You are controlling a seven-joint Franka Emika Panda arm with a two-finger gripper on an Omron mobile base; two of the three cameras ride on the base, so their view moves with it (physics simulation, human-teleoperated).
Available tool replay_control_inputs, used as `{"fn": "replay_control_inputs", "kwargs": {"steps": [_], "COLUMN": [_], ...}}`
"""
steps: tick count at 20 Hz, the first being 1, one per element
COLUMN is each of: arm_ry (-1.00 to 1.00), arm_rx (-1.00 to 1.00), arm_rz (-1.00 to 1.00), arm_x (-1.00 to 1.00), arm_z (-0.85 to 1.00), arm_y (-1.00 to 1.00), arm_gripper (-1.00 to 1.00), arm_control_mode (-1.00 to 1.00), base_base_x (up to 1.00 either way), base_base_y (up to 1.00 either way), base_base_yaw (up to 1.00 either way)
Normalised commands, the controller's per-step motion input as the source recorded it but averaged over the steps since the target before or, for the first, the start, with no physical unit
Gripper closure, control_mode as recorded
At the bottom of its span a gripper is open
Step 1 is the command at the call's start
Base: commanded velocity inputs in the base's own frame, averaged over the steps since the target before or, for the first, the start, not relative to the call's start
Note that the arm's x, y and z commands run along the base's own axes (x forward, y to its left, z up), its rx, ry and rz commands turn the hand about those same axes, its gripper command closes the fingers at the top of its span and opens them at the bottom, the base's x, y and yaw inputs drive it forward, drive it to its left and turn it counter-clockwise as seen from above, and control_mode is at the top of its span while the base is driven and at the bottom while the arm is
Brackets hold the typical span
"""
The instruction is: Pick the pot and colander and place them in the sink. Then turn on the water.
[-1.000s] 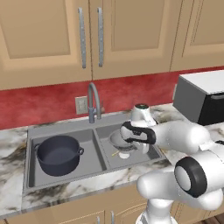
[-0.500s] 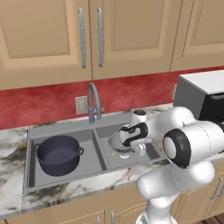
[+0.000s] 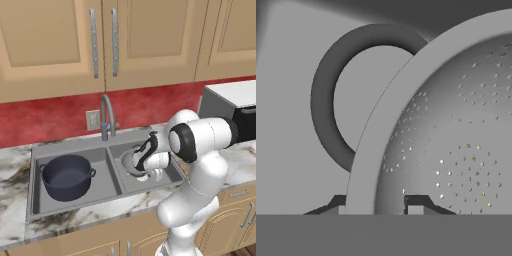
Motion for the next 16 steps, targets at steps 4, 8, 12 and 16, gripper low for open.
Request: {"fn": "replay_control_inputs", "kwargs": {"steps": [4,8,12,16], "arm_ry": [0.0,0.0,0.0,-0.01], "arm_rx": [0.0,0.03,0.08,0.09], "arm_rz": [0.0,0.0,0.0,0.0], "arm_x": [0.41,-0.13,-0.4,-0.42], "arm_z": [-0.13,-0.04,0.09,0.4], "arm_y": [0.0,0.0,-0.01,-0.16], "arm_gripper": [1.0,1.0,-1.0,-1.0], "arm_control_mode": [-1.0,-1.0,-1.0,-1.0], "base_base_x": [0.0,0.0,0.0,0.0], "base_base_y": [0.0,0.0,0.0,0.0], "base_base_yaw": [0.0,0.0,0.0,0.0]}}
